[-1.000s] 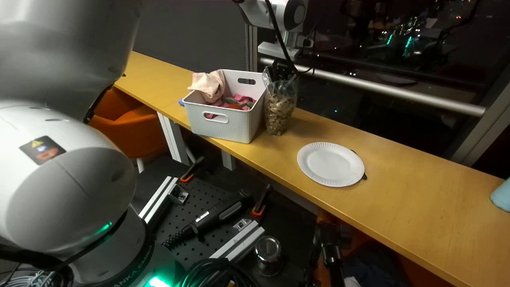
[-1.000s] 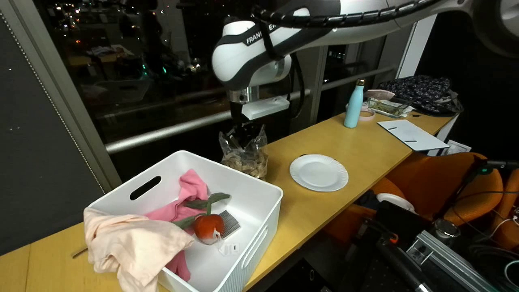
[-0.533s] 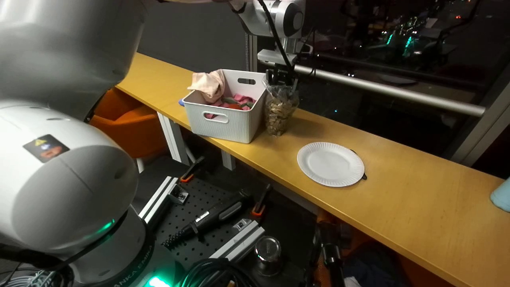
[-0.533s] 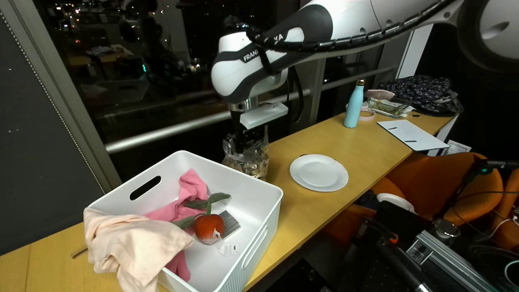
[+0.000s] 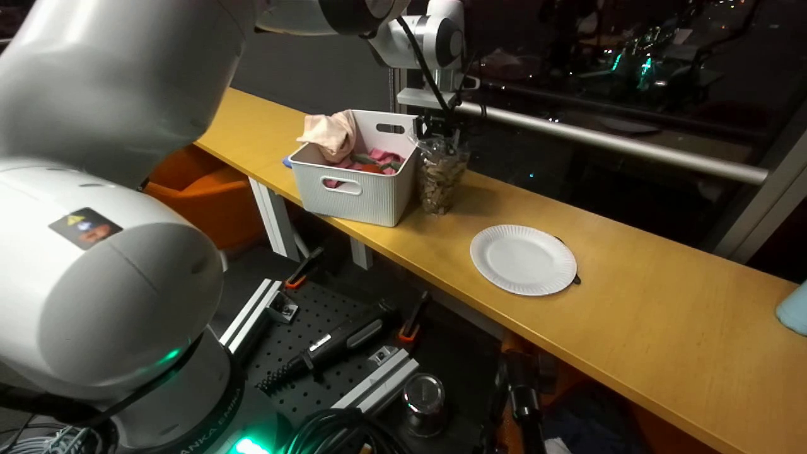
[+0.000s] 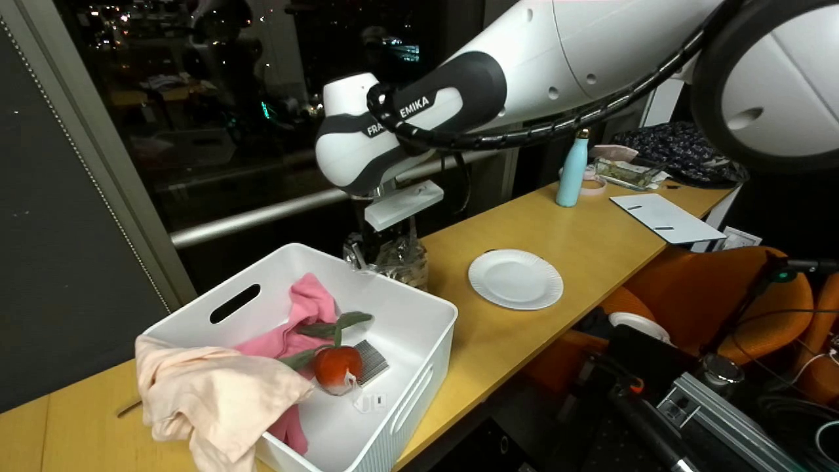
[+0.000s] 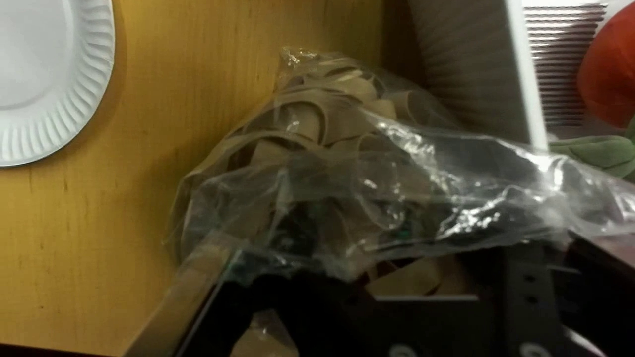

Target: Place some rubber bands from the plastic on the white plate.

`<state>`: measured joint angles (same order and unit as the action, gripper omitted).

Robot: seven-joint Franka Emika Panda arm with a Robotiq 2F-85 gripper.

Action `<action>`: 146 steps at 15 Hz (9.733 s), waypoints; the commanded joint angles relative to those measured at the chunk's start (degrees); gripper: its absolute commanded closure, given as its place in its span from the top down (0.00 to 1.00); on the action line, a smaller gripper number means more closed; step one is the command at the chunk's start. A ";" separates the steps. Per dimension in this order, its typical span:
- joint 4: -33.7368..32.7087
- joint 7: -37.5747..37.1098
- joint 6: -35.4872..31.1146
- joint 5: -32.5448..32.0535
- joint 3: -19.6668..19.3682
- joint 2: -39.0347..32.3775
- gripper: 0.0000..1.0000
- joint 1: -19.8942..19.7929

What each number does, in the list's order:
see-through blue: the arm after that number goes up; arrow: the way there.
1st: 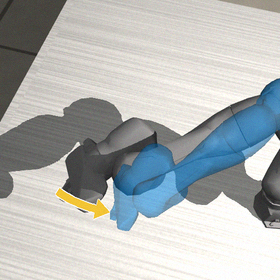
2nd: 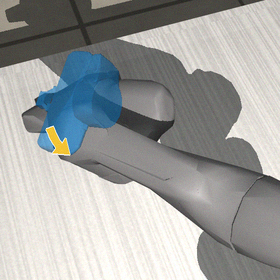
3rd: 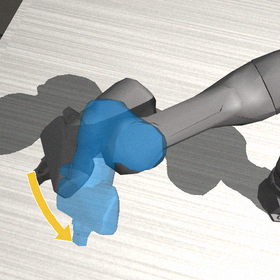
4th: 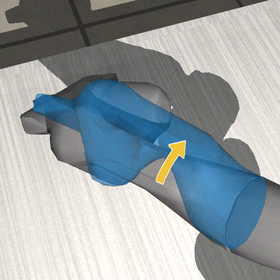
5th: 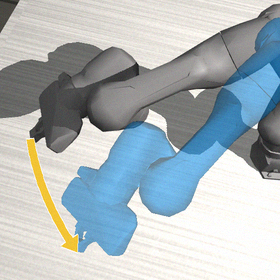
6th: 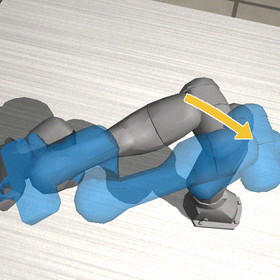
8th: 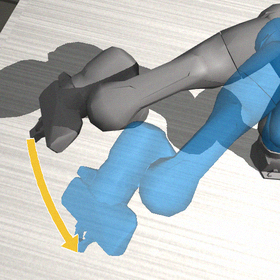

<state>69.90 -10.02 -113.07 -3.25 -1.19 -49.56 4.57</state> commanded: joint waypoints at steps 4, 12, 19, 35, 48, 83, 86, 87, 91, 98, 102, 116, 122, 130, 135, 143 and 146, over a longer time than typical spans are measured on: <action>1.64 -3.32 1.17 -0.95 -1.53 1.37 0.18 1.00; 7.47 -6.60 -0.05 -1.18 -3.03 6.13 0.01 0.93; 14.57 -9.77 -1.26 -2.70 -4.19 14.34 0.01 1.04; 21.45 -19.41 -7.88 -8.09 -6.28 24.54 0.01 0.75; 39.78 -24.70 -18.26 -8.61 -8.48 35.60 0.01 -1.94; 27.78 -39.47 -9.21 3.25 -14.80 13.79 0.60 -7.72; 28.26 -41.83 -7.81 1.71 -15.00 14.89 0.81 -7.42; 28.35 -42.63 -7.40 1.10 -15.07 15.27 0.90 -7.39; 29.68 -41.79 -9.72 0.48 -14.16 19.61 1.00 -8.40; 30.68 -34.35 -14.84 0.39 -12.17 33.25 0.68 -8.46; 28.02 -26.24 -16.14 3.76 -7.71 35.67 0.35 -8.02; 15.97 -2.18 -19.85 11.81 1.07 20.36 0.00 -6.30; 17.31 -1.29 -19.04 13.16 1.87 18.33 0.00 -5.94; 17.56 -0.91 -15.22 15.98 2.05 16.30 0.00 -7.90; 16.38 -1.44 -10.27 15.94 1.64 14.80 0.06 -8.06; 11.96 -3.90 -7.46 14.30 0.25 10.60 0.37 -7.22; 9.03 -4.62 -5.97 14.05 0.13 8.22 0.47 -7.09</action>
<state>83.90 -13.30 -122.33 11.06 -0.37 -38.37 -3.04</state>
